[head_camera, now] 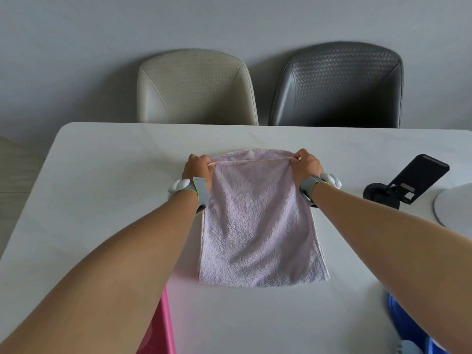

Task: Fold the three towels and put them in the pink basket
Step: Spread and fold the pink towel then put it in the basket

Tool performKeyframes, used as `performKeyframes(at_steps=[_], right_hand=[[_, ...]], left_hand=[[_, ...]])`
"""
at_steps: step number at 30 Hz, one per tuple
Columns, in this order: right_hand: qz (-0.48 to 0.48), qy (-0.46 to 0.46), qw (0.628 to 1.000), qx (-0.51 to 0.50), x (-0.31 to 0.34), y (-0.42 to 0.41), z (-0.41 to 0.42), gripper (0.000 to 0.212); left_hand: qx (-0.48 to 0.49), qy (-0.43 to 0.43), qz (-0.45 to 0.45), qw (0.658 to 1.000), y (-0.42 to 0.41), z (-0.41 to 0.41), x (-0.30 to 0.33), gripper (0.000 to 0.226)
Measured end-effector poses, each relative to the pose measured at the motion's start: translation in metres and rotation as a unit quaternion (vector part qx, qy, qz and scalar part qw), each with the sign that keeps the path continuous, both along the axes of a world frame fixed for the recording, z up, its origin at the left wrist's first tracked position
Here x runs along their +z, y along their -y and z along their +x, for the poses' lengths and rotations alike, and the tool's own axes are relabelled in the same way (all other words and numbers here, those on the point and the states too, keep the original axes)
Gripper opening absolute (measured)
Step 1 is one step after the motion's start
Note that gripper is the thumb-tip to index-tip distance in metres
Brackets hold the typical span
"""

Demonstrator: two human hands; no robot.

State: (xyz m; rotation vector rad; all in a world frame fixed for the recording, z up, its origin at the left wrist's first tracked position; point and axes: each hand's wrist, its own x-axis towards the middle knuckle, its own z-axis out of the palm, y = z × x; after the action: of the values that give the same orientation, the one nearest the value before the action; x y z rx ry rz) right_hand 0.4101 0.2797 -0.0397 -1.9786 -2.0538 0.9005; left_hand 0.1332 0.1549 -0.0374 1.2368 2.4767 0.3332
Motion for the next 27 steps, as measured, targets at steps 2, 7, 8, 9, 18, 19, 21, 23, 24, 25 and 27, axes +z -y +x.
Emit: performKeyframes(at_steps=[2, 7, 8, 9, 18, 19, 21, 23, 24, 25, 27], right_hand=[[-0.007, -0.001, 1.000, -0.022, 0.000, 0.001, -0.001, 0.020], [-0.008, -0.016, 0.997, -0.070, 0.002, 0.022, 0.003, 0.031], [-0.012, -0.029, 0.996, -0.086, 0.003, 0.030, 0.006, 0.036], [-0.022, -0.040, 0.993, -0.107, 0.003, 0.039, 0.009, 0.043], [-0.124, -0.022, 0.986, -0.113, 0.015, 0.143, 0.067, 0.038], [-0.136, -0.022, 0.984, -0.115, 0.017, 0.153, 0.072, 0.038], [-0.157, -0.014, 0.982, -0.105, 0.021, 0.172, 0.085, 0.038], [-0.180, -0.013, 0.978, -0.101, 0.020, 0.187, 0.098, 0.037], [-0.192, -0.018, 0.976, -0.104, 0.019, 0.194, 0.105, 0.038], [-0.203, -0.024, 0.973, -0.107, 0.017, 0.200, 0.111, 0.039], [-0.209, -0.022, 0.971, -0.113, 0.018, 0.213, 0.120, 0.043]], left_hand=[[0.008, 0.004, 0.013, 1.000, 0.001, 0.003, 0.001, 0.022], [0.053, 0.020, 0.049, 0.997, 0.015, 0.023, 0.006, 0.046], [0.071, 0.042, 0.048, 0.995, 0.020, 0.028, 0.008, 0.055], [0.094, 0.065, 0.043, 0.993, 0.025, 0.032, 0.008, 0.063], [0.190, 0.207, -0.084, 0.956, 0.114, 0.077, 0.018, 0.074], [0.189, 0.213, -0.101, 0.953, 0.122, 0.081, 0.021, 0.073], [0.189, 0.217, -0.128, 0.949, 0.137, 0.090, 0.027, 0.072], [0.183, 0.211, -0.148, 0.949, 0.154, 0.100, 0.030, 0.067], [0.182, 0.207, -0.157, 0.948, 0.162, 0.104, 0.031, 0.062], [0.180, 0.201, -0.163, 0.949, 0.171, 0.108, 0.032, 0.057], [0.172, 0.185, -0.172, 0.952, 0.187, 0.116, 0.035, 0.050]])
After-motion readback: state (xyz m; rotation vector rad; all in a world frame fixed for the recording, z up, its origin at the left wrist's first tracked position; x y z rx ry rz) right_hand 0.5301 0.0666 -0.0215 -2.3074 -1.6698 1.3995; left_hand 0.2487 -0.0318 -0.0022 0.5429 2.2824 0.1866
